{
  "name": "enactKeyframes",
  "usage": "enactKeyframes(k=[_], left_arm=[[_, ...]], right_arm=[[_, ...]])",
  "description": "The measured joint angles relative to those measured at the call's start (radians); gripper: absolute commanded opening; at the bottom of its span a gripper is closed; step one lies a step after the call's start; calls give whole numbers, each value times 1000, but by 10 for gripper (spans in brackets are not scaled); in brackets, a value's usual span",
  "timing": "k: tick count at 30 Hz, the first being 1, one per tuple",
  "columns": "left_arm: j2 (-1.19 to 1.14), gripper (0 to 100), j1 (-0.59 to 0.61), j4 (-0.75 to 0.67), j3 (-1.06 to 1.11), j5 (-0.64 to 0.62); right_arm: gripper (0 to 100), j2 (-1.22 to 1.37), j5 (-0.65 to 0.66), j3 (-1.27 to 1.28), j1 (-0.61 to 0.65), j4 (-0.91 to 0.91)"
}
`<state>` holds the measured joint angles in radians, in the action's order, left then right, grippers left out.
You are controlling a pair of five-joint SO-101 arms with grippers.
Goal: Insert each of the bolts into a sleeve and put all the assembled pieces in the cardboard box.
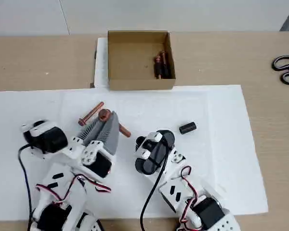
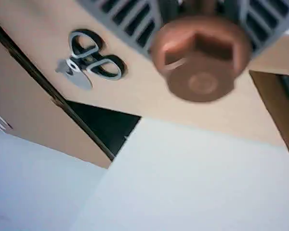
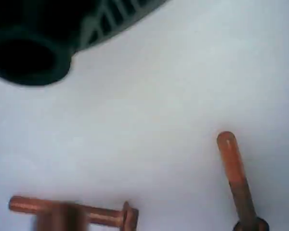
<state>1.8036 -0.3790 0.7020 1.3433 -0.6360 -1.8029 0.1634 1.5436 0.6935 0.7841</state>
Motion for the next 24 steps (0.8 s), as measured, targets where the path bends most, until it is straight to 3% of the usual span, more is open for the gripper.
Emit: enactKeyframes(k=[18,24], left_arm=[[0,6,-26,0,28,-9],[-2,6,-98,12,54,-9]], right_arm=[[3,0,0,0,57,0],[3,0,0,-5,57,0]])
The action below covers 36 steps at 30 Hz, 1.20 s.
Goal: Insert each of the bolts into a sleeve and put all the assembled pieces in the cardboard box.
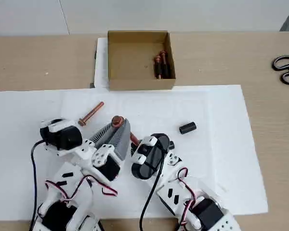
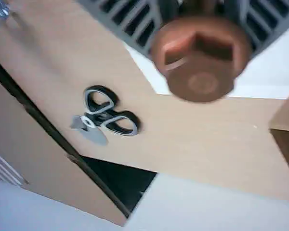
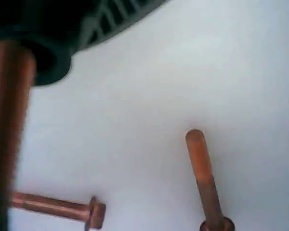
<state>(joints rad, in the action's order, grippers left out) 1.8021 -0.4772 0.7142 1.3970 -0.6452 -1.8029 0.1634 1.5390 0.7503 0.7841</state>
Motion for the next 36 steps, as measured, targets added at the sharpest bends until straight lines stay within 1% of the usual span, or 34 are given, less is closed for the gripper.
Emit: enactKeyframes(k=[4,9,15,22,29,36], left_arm=[[2,6,-9,2,0,5],[3,6,-9,2,9,44],[3,6,-9,2,9,49],[2,6,57,-9,17,69],[2,6,57,-14,25,77],[0,6,-18,-12,26,83]], right_arm=[[3,0,0,-9,0,0],[3,2,0,-9,0,0],[3,2,0,-9,0,0],[3,2,3,-17,0,0],[3,2,3,-15,0,0],[3,0,3,-23,-2,0]])
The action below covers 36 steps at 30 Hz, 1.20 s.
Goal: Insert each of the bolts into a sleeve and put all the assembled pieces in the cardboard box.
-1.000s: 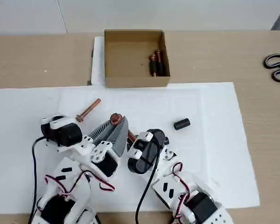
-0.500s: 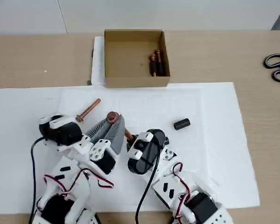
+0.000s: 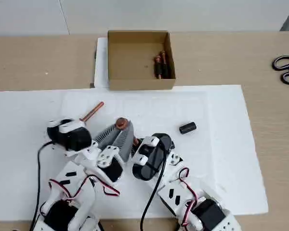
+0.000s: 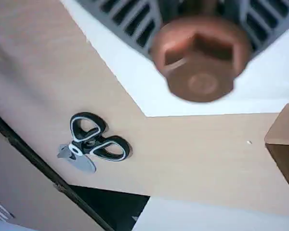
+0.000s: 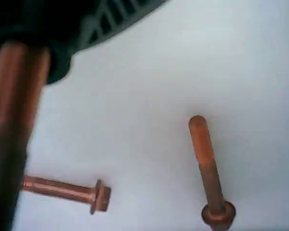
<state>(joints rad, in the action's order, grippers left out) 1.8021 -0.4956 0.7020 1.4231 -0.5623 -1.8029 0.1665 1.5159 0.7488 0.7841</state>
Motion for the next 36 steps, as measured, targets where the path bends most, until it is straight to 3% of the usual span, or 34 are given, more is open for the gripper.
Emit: enactKeyframes(k=[6,17,28,36], left_arm=[[2,6,-3,17,0,0],[2,6,-80,192,6,2],[12,9,-101,196,63,2],[12,214,-104,196,72,54]], right_arm=[[3,0,0,-2,0,0],[3,0,44,0,5,-17],[3,5,46,3,3,-38],[3,6,46,3,-2,-38]])
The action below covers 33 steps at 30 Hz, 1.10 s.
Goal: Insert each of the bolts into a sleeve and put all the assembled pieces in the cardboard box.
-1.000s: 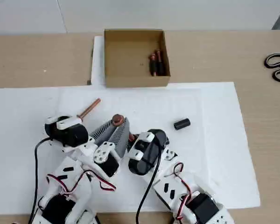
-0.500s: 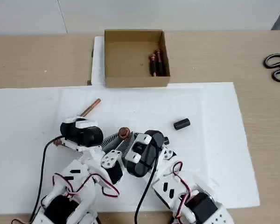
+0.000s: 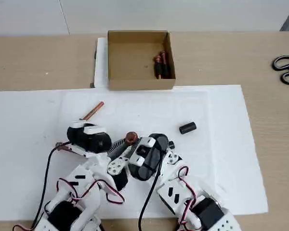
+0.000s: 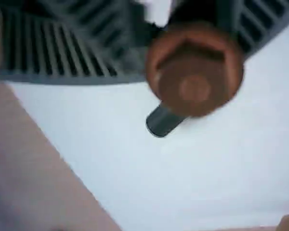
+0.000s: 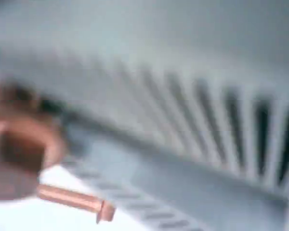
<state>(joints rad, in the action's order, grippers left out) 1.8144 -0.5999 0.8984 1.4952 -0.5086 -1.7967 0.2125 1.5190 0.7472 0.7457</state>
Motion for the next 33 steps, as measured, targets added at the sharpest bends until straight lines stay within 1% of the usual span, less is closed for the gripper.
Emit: enactKeyframes(k=[4,9,13,17,21,28,33], left_arm=[[0,215,-3,23,3,28],[0,217,11,31,2,95],[2,217,60,32,2,193],[0,217,138,41,12,302],[0,217,166,52,8,350],[-3,216,166,74,-44,365],[-9,211,184,84,-147,299]], right_arm=[[3,0,0,2,0,2],[3,2,2,3,0,2],[3,2,0,3,5,2],[3,2,0,2,3,0],[3,0,2,2,8,0],[3,-2,2,-3,9,-2],[3,-5,2,6,8,-8]])
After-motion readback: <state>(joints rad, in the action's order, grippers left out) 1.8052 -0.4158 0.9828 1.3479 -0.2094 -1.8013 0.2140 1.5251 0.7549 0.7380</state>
